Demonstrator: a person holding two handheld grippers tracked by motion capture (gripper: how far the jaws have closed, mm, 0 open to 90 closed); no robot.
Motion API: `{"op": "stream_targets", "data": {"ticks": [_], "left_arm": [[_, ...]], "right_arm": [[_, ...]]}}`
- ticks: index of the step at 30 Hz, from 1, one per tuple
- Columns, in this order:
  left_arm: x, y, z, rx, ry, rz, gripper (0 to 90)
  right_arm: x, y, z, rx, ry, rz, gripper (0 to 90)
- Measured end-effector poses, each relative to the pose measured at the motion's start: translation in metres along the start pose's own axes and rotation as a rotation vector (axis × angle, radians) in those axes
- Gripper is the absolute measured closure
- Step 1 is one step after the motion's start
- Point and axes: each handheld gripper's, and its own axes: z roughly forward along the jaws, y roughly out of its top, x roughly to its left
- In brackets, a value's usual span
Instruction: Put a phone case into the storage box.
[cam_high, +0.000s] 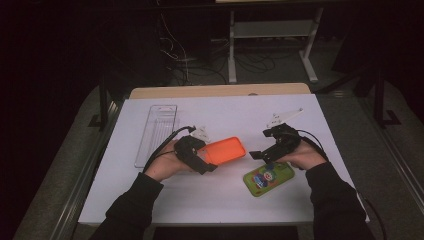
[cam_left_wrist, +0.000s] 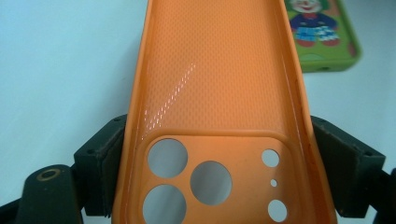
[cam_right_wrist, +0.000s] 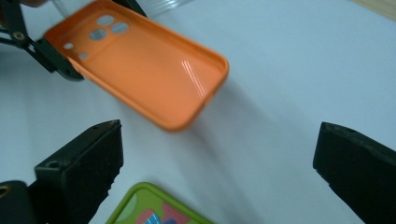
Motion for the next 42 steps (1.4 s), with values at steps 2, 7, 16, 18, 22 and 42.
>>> {"op": "stream_targets", "data": {"ticks": [2, 7, 16, 18, 22, 42], "left_arm": [[0.001, 0.000, -0.001, 0.006, 0.010, -0.006, 15.9], [0.004, -0.002, -0.001, 0.010, 0.052, -0.054, 15.9], [0.004, -0.004, -0.001, -0.005, 0.076, -0.111, 15.9], [0.003, -0.004, 0.000, -0.008, 0.079, -0.116, 15.9], [0.002, -0.004, 0.000, -0.007, 0.084, -0.119, 16.0], [0.002, -0.004, 0.001, -0.005, 0.075, -0.117, 15.9]], "right_arm": [[0.001, -0.003, 0.001, 0.012, -0.020, 0.027, 0.9], [0.006, -0.012, 0.004, 0.008, -0.066, 0.058, 0.9], [0.016, -0.033, 0.022, -0.045, -0.203, 0.175, 0.9], [0.021, -0.036, 0.026, -0.048, -0.226, 0.195, 0.9], [0.022, -0.042, 0.034, -0.047, -0.246, 0.194, 0.9], [0.033, -0.036, 0.039, -0.066, -0.310, -0.012, 1.0]]}}
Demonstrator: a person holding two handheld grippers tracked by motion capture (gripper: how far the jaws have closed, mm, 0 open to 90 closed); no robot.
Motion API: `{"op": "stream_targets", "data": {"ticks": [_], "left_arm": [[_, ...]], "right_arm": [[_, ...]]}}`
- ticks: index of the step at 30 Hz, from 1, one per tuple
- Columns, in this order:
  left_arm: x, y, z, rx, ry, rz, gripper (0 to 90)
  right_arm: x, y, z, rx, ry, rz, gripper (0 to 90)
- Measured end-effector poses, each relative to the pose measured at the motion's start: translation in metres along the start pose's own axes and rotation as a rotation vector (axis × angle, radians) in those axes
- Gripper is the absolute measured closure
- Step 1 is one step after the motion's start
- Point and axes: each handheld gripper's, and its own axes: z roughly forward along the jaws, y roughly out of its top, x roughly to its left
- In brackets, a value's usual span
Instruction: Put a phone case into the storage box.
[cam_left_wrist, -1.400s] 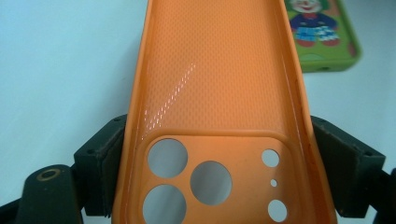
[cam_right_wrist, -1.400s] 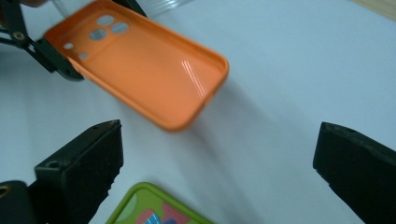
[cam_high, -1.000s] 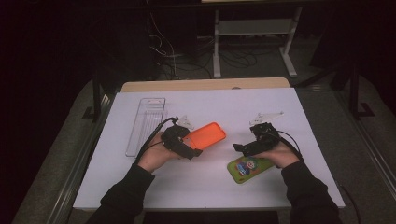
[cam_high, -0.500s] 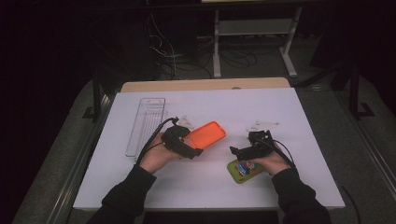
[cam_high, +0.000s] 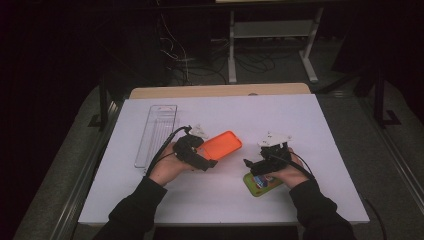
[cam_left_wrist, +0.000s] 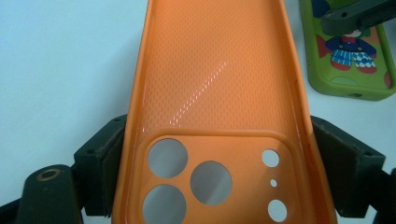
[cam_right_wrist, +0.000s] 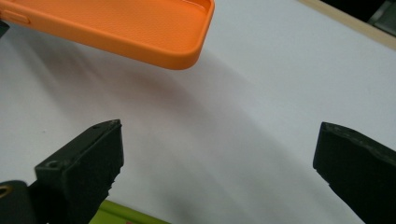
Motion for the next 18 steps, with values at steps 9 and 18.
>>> {"op": "stream_targets", "data": {"ticks": [9, 18], "left_arm": [[0.001, 0.000, 0.000, 0.010, -0.001, 0.011, 16.0], [0.001, 0.000, 0.000, 0.010, -0.003, 0.011, 16.0]], "right_arm": [[0.009, 0.004, -0.002, -0.017, -0.045, -0.107, 1.0], [0.019, 0.004, -0.001, -0.010, -0.111, -0.244, 1.0]]}}
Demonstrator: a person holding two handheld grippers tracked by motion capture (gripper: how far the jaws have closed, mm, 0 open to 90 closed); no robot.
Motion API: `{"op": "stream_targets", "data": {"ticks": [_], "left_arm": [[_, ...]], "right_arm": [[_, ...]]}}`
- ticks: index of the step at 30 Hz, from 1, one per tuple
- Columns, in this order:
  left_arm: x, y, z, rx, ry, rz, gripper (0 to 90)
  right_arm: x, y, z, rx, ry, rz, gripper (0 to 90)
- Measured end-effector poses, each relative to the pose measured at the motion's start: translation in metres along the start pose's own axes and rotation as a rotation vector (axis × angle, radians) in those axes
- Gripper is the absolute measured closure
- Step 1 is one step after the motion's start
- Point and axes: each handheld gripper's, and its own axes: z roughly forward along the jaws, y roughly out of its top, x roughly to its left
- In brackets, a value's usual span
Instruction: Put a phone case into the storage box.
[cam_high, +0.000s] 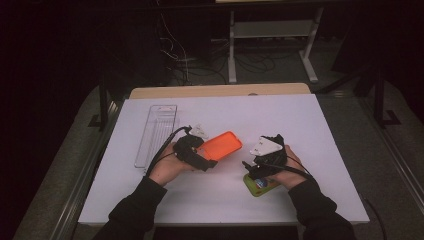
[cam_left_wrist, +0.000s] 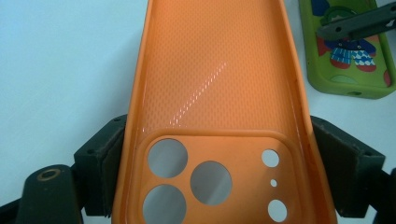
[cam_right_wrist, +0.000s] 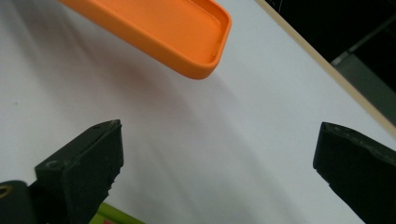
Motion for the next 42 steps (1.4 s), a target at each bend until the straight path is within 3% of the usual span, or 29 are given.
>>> {"op": "stream_targets", "data": {"ticks": [10, 12, 16, 17, 20, 24, 25, 27, 32, 35, 38, 39, 41, 42], "left_arm": [[0.000, 0.000, 0.001, 0.005, 0.000, 0.016, 16.0], [0.000, 0.000, 0.001, 0.007, 0.001, 0.018, 16.0], [-0.001, 0.000, 0.001, 0.007, -0.002, 0.017, 16.0], [-0.003, 0.000, 0.003, -0.018, -0.002, -0.014, 16.0], [-0.002, 0.000, 0.003, -0.018, -0.002, -0.004, 16.0], [-0.004, 0.000, 0.004, -0.033, -0.004, -0.032, 16.0], [-0.003, 0.000, 0.004, -0.027, -0.008, -0.019, 16.0], [-0.002, 0.000, 0.003, -0.014, -0.011, -0.013, 16.0], [-0.002, 0.000, 0.003, -0.013, -0.013, -0.024, 16.0], [0.000, 0.000, 0.002, 0.010, -0.013, 0.004, 16.0], [-0.001, 0.000, 0.002, 0.010, -0.014, 0.003, 16.0], [-0.001, 0.000, 0.002, 0.009, -0.015, 0.001, 16.0], [-0.001, 0.000, 0.002, 0.004, -0.016, -0.005, 16.0], [-0.003, 0.000, 0.004, -0.014, -0.018, -0.028, 16.0]], "right_arm": [[0.011, 0.002, 0.000, 0.000, -0.072, -0.168, 1.0], [0.011, 0.002, 0.001, 0.000, -0.096, -0.235, 1.0], [0.017, 0.003, 0.000, 0.001, -0.118, -0.286, 1.0], [0.019, 0.003, 0.000, -0.001, -0.129, -0.297, 1.0], [0.023, 0.003, 0.001, -0.010, -0.159, -0.338, 1.0], [0.027, 0.003, 0.001, -0.012, -0.187, -0.401, 1.0], [0.027, 0.004, 0.001, -0.006, -0.198, -0.442, 1.0], [0.030, 0.004, 0.002, -0.019, -0.204, -0.448, 1.0], [0.034, 0.003, 0.002, -0.027, -0.235, -0.535, 1.0], [0.036, 0.004, 0.001, -0.031, -0.262, -0.588, 1.0], [0.038, 0.004, 0.002, -0.041, -0.288, -0.646, 1.0], [0.040, 0.004, 0.002, -0.051, -0.298, -0.635, 1.0], [0.041, 0.004, 0.002, -0.052, -0.314, -0.662, 1.0], [0.042, 0.004, 0.002, -0.058, -0.328, -0.677, 1.0]]}}
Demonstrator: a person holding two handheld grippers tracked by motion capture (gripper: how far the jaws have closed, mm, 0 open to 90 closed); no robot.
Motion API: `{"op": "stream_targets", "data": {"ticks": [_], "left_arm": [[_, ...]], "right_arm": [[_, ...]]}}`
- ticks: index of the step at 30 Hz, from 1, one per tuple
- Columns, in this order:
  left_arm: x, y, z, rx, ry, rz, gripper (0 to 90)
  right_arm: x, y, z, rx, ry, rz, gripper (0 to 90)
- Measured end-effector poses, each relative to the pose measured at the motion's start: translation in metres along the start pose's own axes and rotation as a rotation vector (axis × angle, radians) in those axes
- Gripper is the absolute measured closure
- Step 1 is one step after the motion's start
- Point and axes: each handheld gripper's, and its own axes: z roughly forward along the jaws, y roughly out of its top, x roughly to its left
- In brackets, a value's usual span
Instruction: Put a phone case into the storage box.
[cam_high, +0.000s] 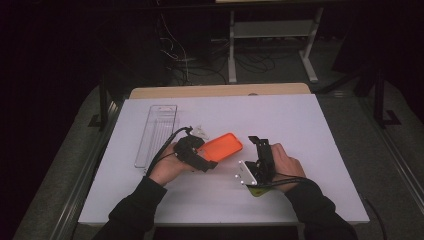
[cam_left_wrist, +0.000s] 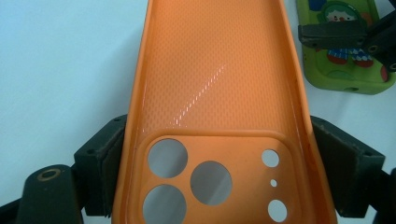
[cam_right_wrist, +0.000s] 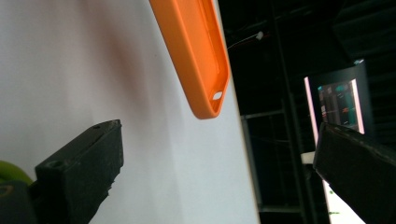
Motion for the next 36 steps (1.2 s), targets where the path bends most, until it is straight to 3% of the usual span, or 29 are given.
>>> {"op": "stream_targets", "data": {"ticks": [4, 7, 10, 11, 20, 23, 24, 27, 28, 31, 36], "left_arm": [[0.002, 0.000, -0.002, 0.026, -0.003, 0.028, 16.0], [0.001, 0.000, -0.001, 0.018, -0.005, 0.019, 16.0], [0.002, 0.001, -0.003, 0.029, -0.007, 0.040, 16.0], [0.001, 0.002, -0.003, 0.026, -0.010, 0.036, 16.0], [-0.001, 0.004, -0.005, 0.014, -0.019, 0.039, 16.0], [-0.001, 0.005, -0.005, 0.014, -0.017, 0.044, 16.0], [-0.001, 0.005, -0.006, 0.011, -0.018, 0.042, 16.0], [-0.001, 0.005, -0.006, 0.010, -0.017, 0.040, 16.0], [-0.003, 0.005, -0.005, -0.009, -0.017, 0.018, 16.0], [-0.002, 0.004, -0.005, -0.018, -0.017, 0.009, 16.0], [0.000, 0.005, -0.007, 0.004, -0.016, 0.041, 16.0]], "right_arm": [[0.003, 0.004, -0.001, -0.005, -0.020, -0.040, 1.0], [0.005, 0.007, -0.001, -0.010, -0.036, -0.071, 1.1], [0.006, 0.011, -0.001, -0.015, -0.043, -0.083, 1.3], [0.005, 0.011, 0.000, -0.028, -0.054, -0.120, 1.8], [0.006, 0.021, 0.006, -0.040, -0.095, -0.199, 5.5], [0.007, 0.026, 0.007, -0.049, -0.112, -0.218, 10.5], [0.008, 0.028, 0.008, -0.069, -0.144, -0.199, 12.5], [0.009, 0.030, 0.010, -0.068, -0.138, -0.218, 15.1], [0.010, 0.031, 0.012, -0.070, -0.145, -0.224, 17.0], [0.012, 0.031, 0.015, -0.075, -0.134, -0.229, 26.1], [0.019, 0.032, 0.020, -0.081, -0.113, -0.245, 36.4]]}}
